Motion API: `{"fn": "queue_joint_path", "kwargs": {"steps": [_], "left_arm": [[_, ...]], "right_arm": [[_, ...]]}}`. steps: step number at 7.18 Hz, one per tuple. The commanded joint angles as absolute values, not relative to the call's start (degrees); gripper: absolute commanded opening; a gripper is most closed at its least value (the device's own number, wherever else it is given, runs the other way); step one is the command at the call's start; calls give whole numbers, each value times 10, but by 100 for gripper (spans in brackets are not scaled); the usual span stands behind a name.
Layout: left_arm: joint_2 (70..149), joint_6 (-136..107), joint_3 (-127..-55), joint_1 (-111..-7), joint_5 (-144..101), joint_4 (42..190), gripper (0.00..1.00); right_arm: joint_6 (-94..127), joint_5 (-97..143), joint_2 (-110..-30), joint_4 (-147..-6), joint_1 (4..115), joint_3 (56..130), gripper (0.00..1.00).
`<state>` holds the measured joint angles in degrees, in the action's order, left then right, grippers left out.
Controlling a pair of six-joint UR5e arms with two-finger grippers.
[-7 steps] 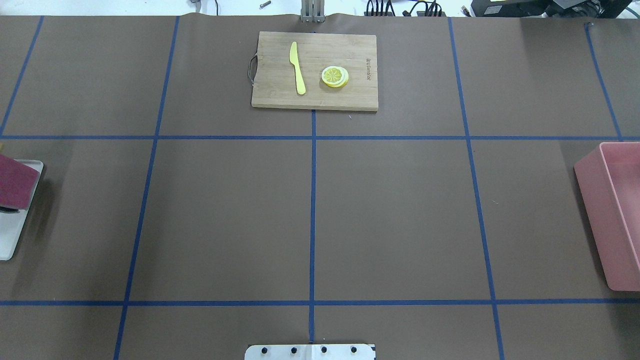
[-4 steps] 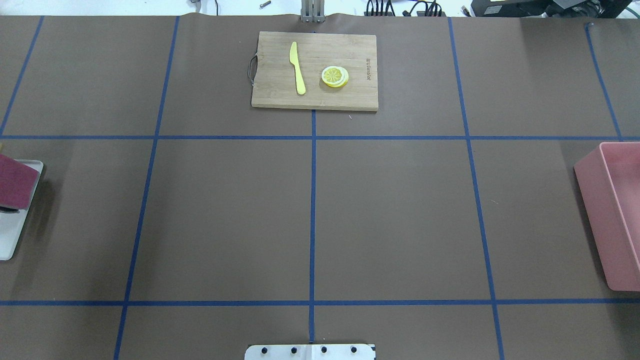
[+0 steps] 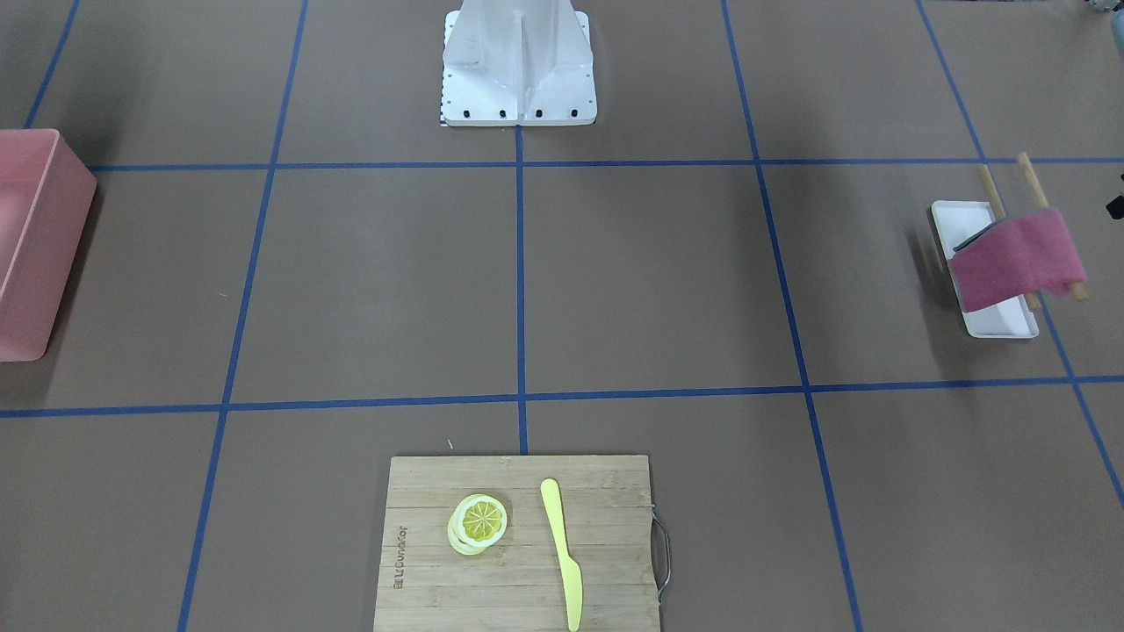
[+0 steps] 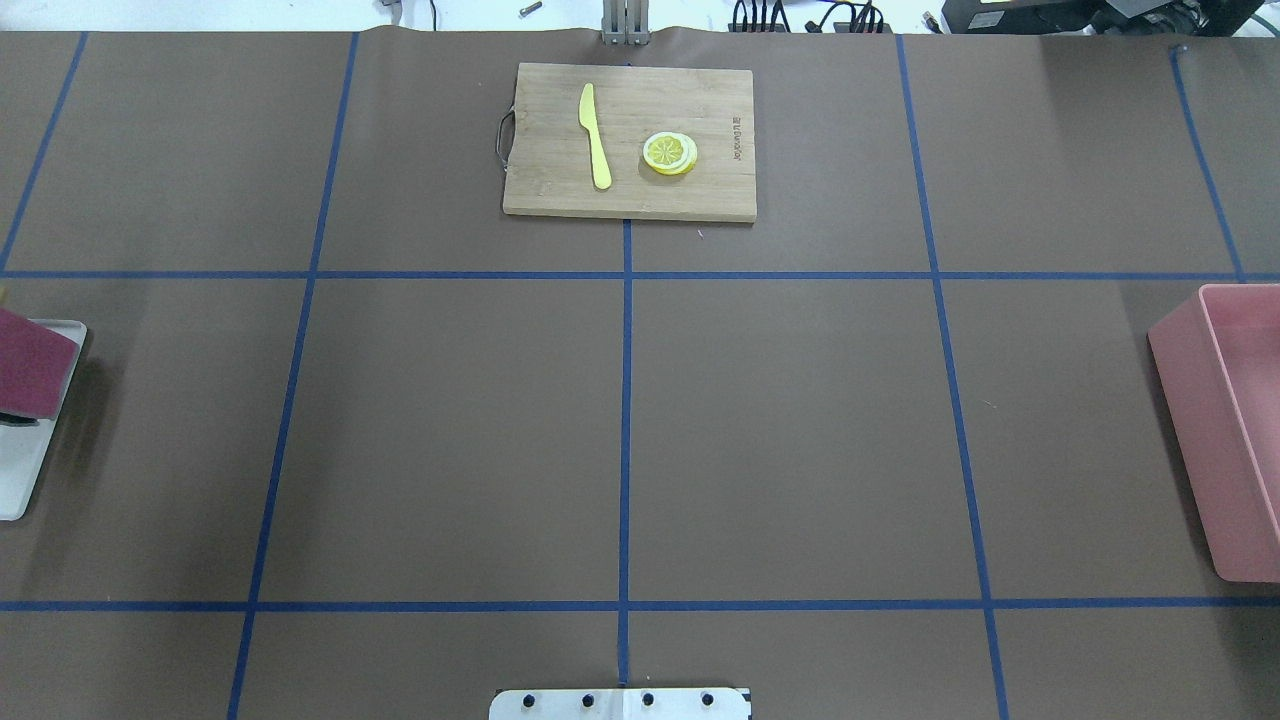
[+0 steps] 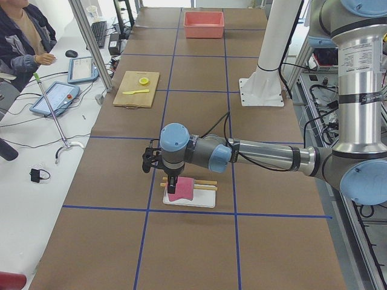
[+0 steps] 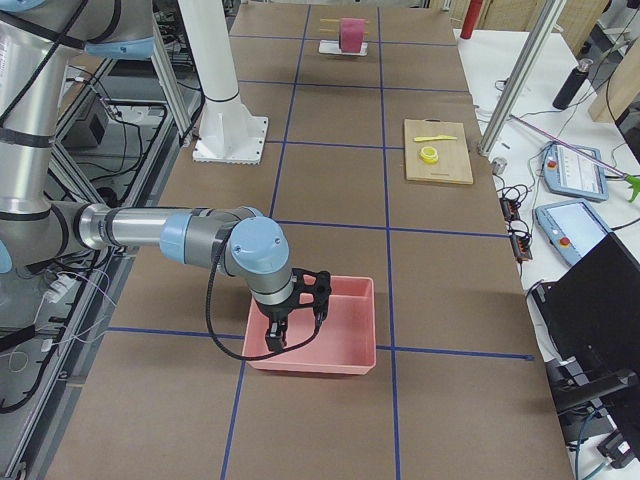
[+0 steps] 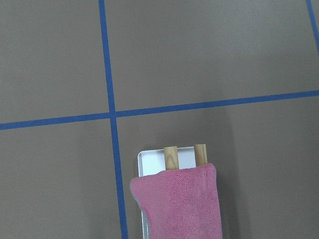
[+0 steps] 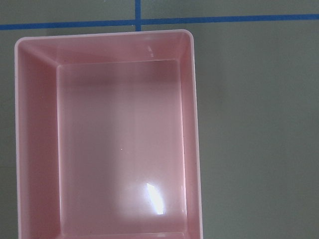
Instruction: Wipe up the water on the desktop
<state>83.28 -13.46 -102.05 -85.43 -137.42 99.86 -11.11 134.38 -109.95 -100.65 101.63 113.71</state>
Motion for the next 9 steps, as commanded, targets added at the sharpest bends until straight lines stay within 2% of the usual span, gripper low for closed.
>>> {"fn": "queue_joint_path", "kwargs": {"steps": [1, 7, 9], "left_arm": [[831, -124, -1007, -854, -1363, 998, 95], [825, -84, -969, -854, -1393, 998, 94], [838, -92, -955, -853, -1398, 991, 90]], "right_arm": [[-111, 1344, -1099, -1006, 1016, 1135, 100], [-116, 1345, -1096, -1005, 1016, 1135, 100], [-116, 1346, -1096, -1005, 1016, 1135, 100]]}}
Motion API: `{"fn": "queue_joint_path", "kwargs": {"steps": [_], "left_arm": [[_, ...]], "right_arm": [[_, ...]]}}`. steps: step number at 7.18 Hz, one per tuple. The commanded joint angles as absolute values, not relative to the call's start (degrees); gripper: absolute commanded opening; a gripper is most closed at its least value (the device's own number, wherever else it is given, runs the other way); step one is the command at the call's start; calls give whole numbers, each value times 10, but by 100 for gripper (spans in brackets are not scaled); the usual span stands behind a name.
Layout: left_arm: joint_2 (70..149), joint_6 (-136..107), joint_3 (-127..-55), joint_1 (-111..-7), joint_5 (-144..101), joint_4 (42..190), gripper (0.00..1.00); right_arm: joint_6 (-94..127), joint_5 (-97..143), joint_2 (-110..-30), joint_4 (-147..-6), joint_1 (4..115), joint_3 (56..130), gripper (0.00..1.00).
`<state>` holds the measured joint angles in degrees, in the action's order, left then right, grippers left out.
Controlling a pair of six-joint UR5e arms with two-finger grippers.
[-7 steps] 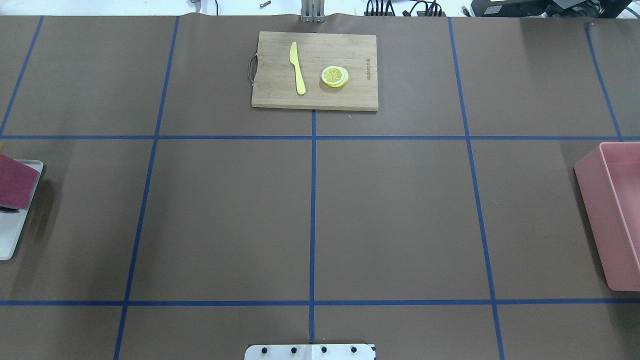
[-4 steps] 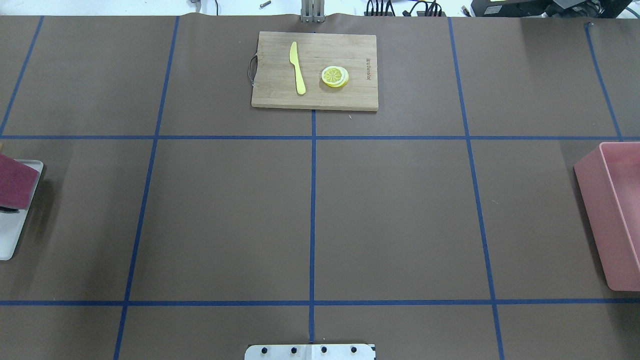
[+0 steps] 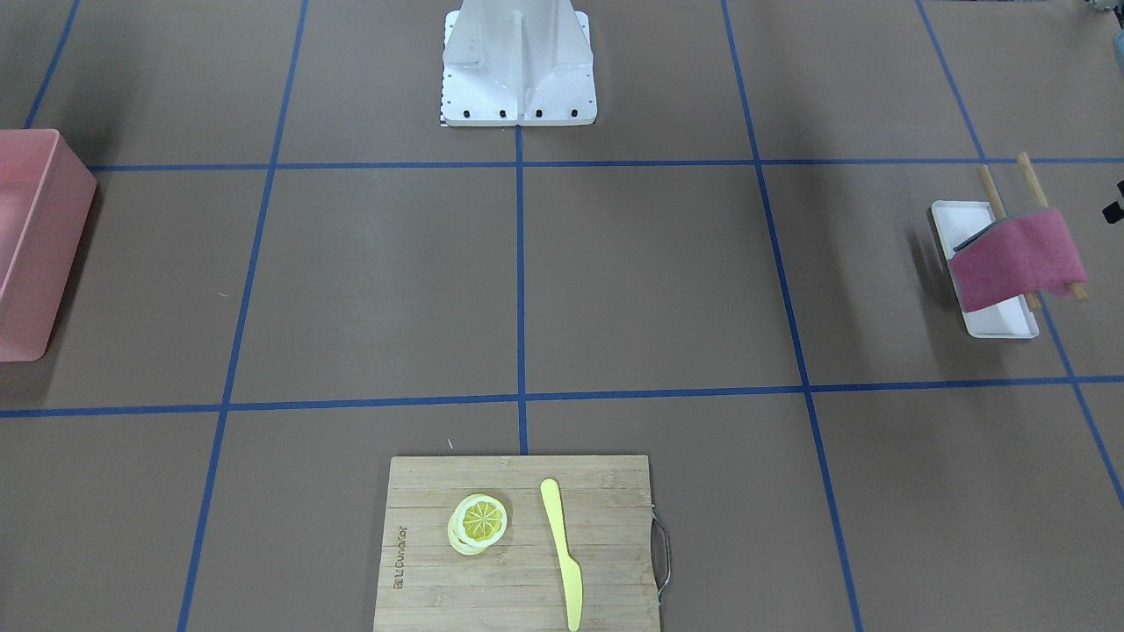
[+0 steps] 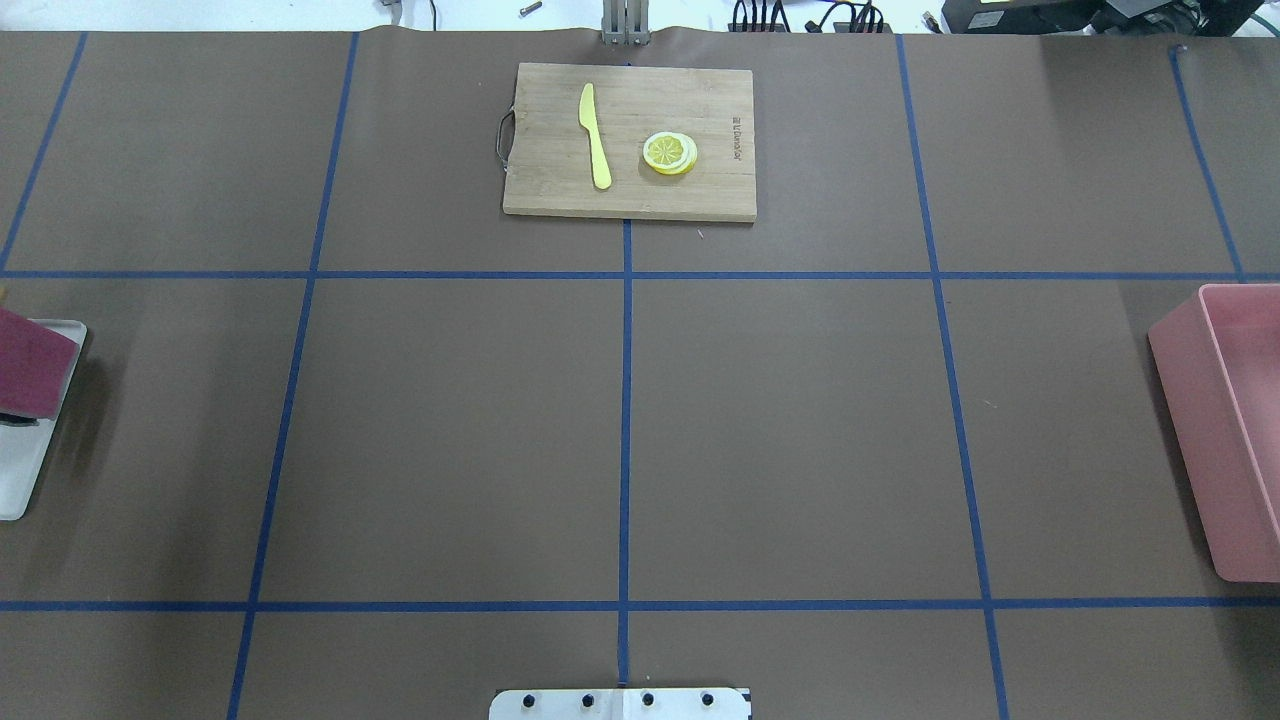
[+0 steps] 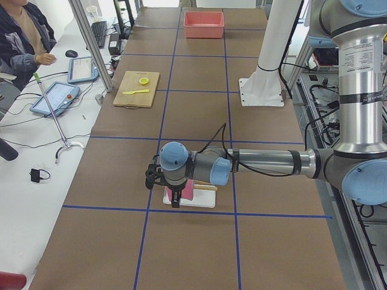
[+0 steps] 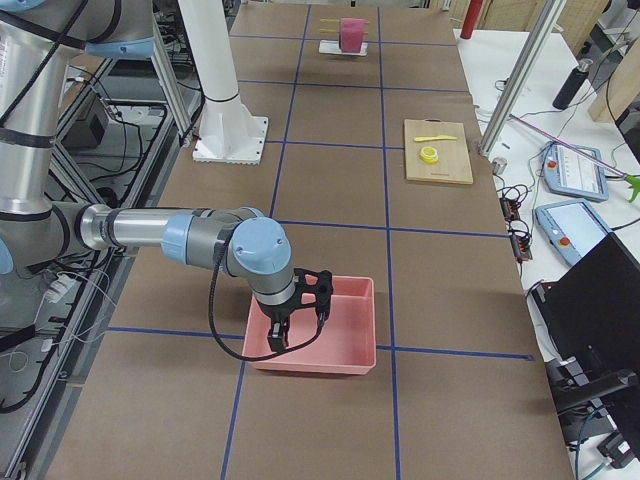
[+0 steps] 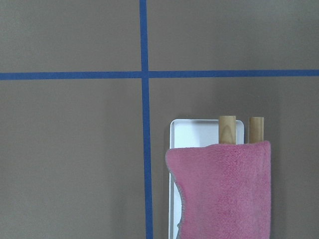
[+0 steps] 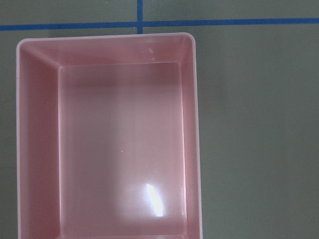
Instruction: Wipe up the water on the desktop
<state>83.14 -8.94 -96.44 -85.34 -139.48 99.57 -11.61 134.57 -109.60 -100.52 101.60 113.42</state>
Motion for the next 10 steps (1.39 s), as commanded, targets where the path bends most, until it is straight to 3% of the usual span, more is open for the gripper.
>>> {"fn": "queue_joint_path", "kwargs": {"steps": [1, 6, 10], "left_arm": [[849, -120, -955, -851, -1398, 990, 87], [889, -165, -919, -791, -1399, 998, 78], [889, -165, -918, -779, -1399, 998, 49]], "right_arm": [[-116, 1346, -1096, -1005, 1016, 1134, 100], [-118, 1382, -1100, -1004, 1016, 1126, 100], [-118, 1381, -1099, -1004, 1016, 1126, 100]]}}
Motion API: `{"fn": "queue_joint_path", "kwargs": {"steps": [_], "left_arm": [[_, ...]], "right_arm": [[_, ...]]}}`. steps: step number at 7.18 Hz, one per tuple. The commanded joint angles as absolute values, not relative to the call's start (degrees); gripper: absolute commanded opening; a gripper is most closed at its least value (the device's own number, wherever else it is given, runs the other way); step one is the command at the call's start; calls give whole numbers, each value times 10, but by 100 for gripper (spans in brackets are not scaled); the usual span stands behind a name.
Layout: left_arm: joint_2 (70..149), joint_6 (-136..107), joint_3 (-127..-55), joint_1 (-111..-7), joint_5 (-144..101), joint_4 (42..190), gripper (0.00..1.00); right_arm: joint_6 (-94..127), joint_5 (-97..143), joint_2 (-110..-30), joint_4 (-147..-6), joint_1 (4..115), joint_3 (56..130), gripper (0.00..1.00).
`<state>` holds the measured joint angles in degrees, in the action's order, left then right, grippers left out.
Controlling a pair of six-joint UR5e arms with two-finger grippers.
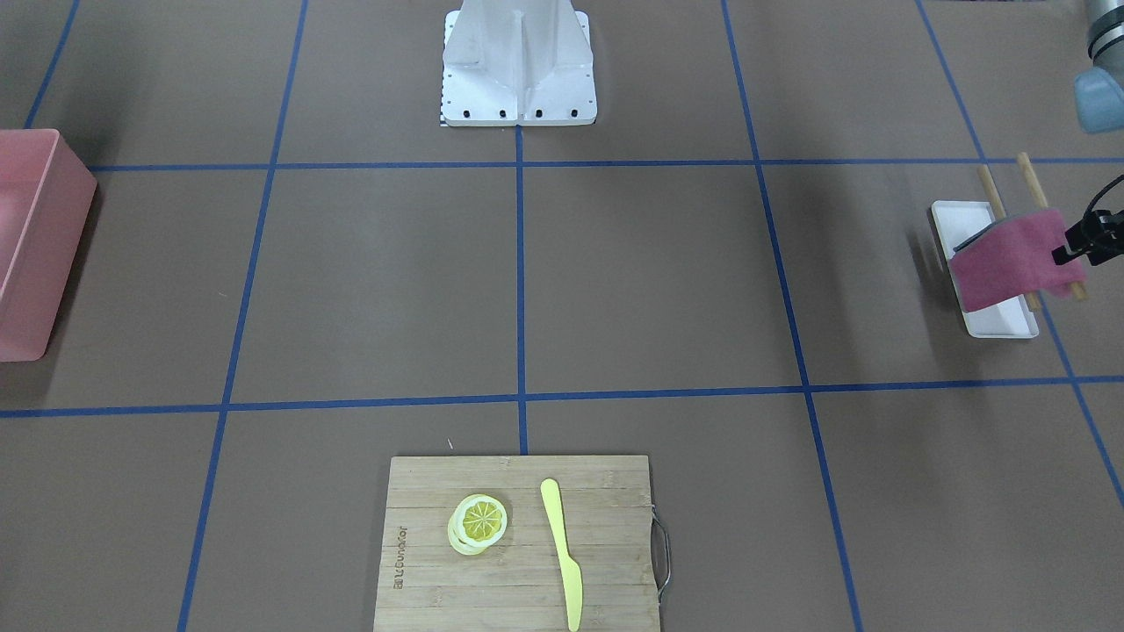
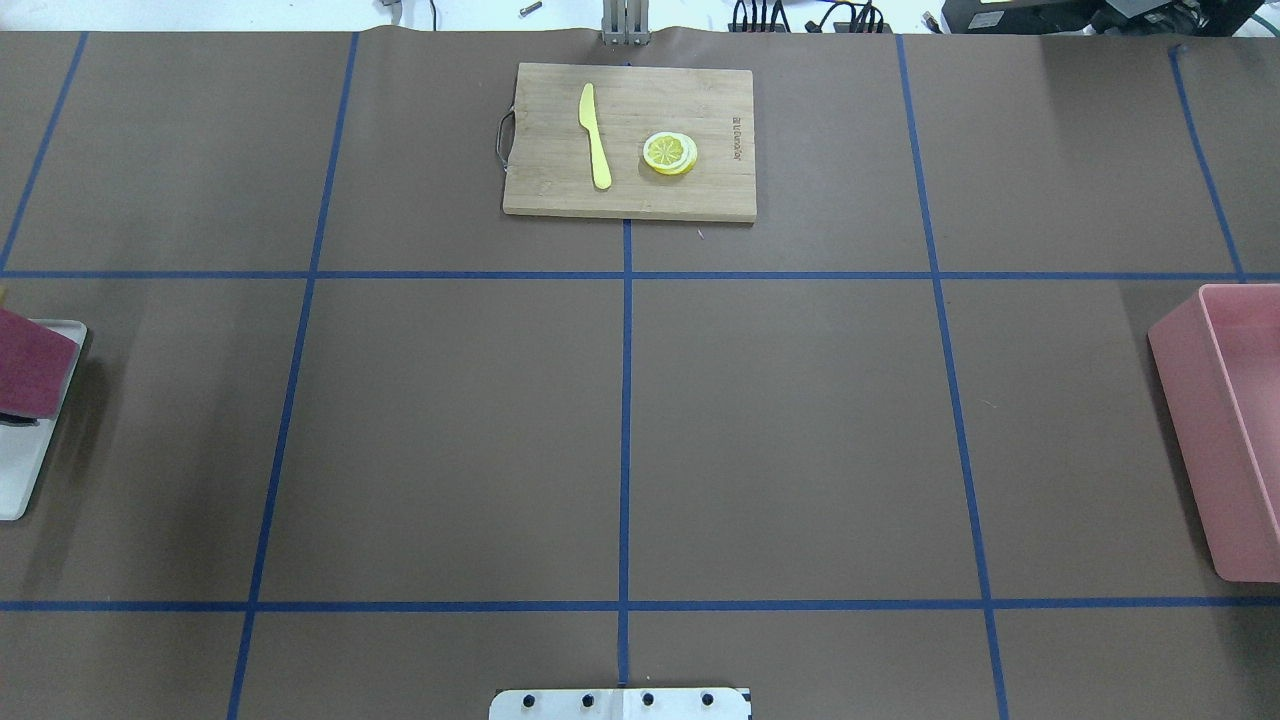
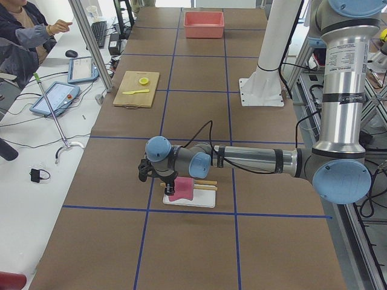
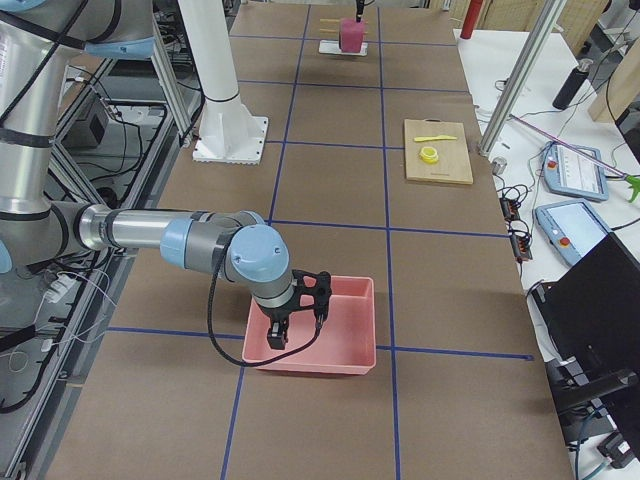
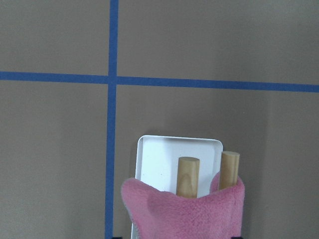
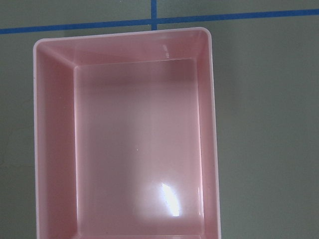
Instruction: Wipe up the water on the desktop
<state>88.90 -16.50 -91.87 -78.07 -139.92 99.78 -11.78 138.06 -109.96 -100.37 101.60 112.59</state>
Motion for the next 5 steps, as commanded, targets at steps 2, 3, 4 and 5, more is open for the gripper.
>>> {"fn": "queue_joint_path", "kwargs": {"steps": [2, 3, 4, 5], "left_arm": [[889, -165, -920, -779, -1399, 998, 20], [889, -165, -921, -779, -1400, 996, 4], [889, -165, -922, -780, -1400, 995, 0], [889, -165, -926, -780, -1400, 992, 0]], "right_arm": [[-119, 1381, -1098, -1004, 1016, 1127, 100], [-119, 1381, -1097, -1004, 1016, 1127, 100], [-119, 1381, -1096, -1003, 1016, 1126, 100], [-119, 1381, -1096, -1004, 1016, 1127, 100]]}}
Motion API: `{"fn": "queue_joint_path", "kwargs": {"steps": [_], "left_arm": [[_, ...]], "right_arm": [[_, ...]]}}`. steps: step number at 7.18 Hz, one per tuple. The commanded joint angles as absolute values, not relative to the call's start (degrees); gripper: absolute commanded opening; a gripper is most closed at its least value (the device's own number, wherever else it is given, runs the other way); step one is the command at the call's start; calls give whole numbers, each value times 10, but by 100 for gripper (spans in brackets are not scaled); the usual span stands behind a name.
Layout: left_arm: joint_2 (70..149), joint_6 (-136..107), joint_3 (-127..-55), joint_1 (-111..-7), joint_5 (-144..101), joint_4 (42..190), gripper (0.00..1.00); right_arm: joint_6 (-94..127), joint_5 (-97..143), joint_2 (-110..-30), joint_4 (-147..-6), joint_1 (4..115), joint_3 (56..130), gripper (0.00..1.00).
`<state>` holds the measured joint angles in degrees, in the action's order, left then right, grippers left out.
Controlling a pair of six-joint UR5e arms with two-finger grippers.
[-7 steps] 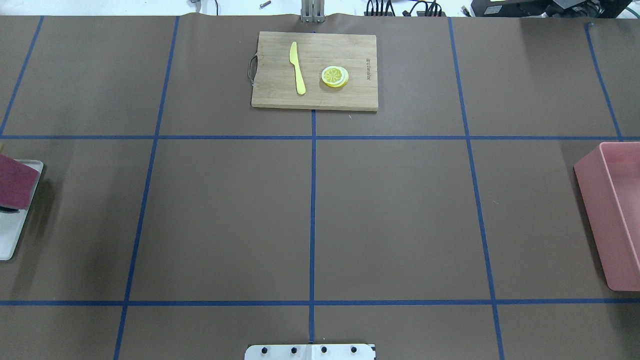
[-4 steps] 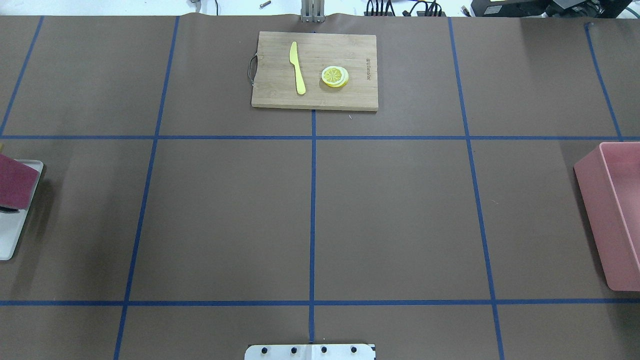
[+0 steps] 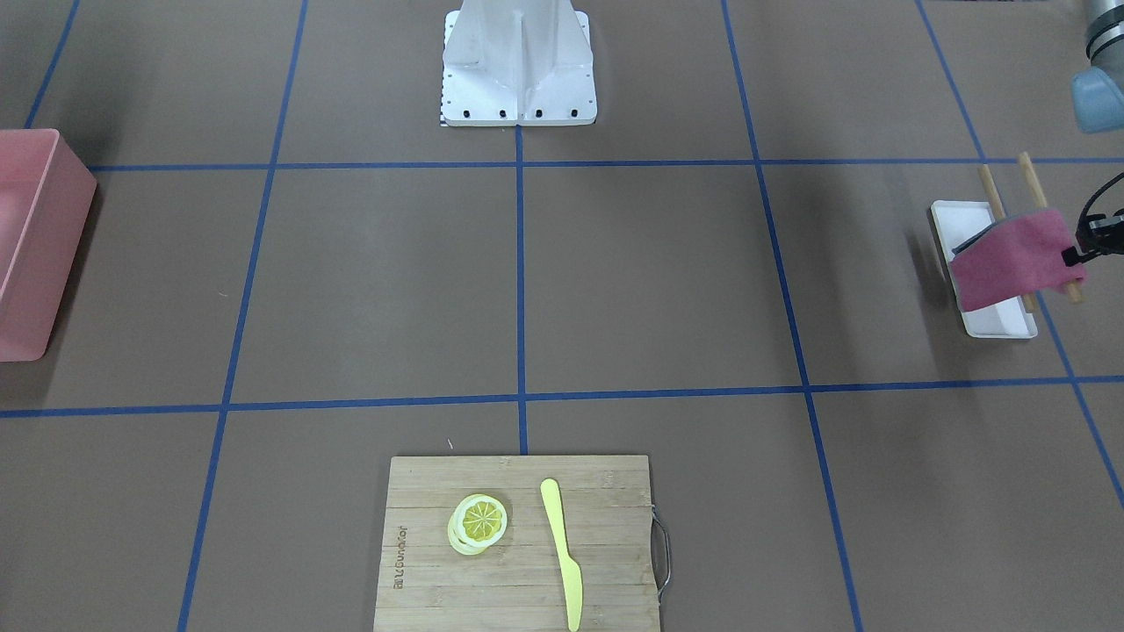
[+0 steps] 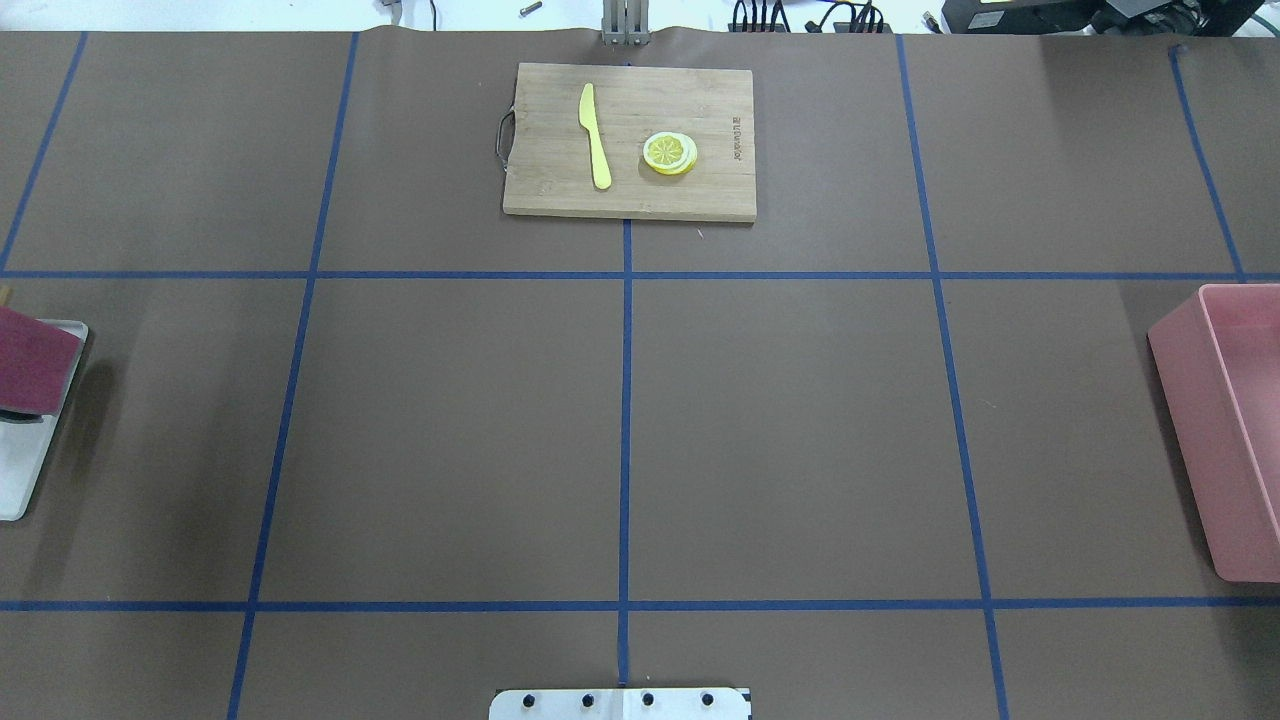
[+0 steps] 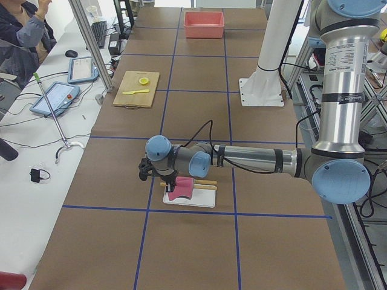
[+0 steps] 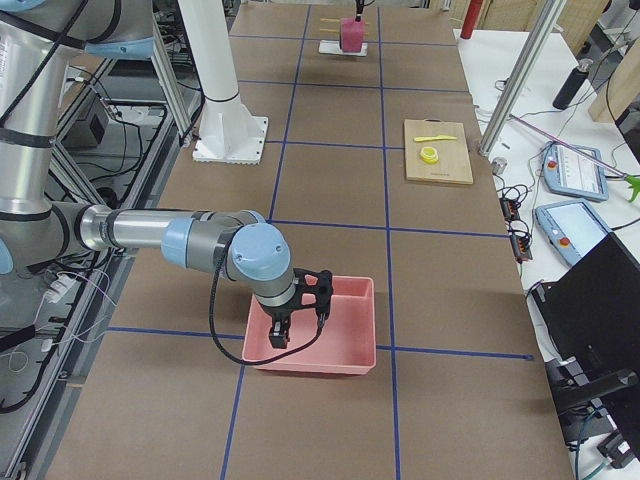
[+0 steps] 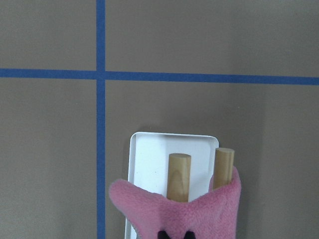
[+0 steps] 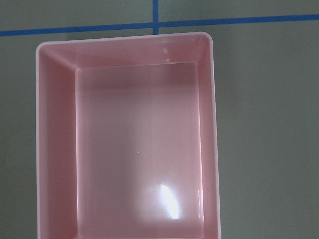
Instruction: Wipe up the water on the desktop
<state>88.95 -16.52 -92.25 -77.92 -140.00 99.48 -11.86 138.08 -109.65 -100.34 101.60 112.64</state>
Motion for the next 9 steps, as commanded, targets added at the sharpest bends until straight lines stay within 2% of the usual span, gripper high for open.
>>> {"fn": "queue_joint_path", "kwargs": {"steps": [1, 3, 5, 7, 9], "left_arm": [[890, -165, -935, -780, -1411, 990, 0], [895, -166, -981, -781, -1439, 948, 0], [934, -180, -1052, -781, -1441, 868, 0], [1010, -289, -1067, -760, -1453, 868, 0], [1109, -466, -1102, -682, -1448, 868, 0]], "right_arm": [[-118, 1382, -1095, -1004, 1016, 1129, 100], [-118, 1381, -1095, -960, 1015, 1131, 100], [-117, 1386, -1094, -953, 1012, 1132, 100], [-118, 1390, -1095, -919, 992, 1143, 100], [-108, 1392, -1095, -880, 966, 1147, 100]]}}
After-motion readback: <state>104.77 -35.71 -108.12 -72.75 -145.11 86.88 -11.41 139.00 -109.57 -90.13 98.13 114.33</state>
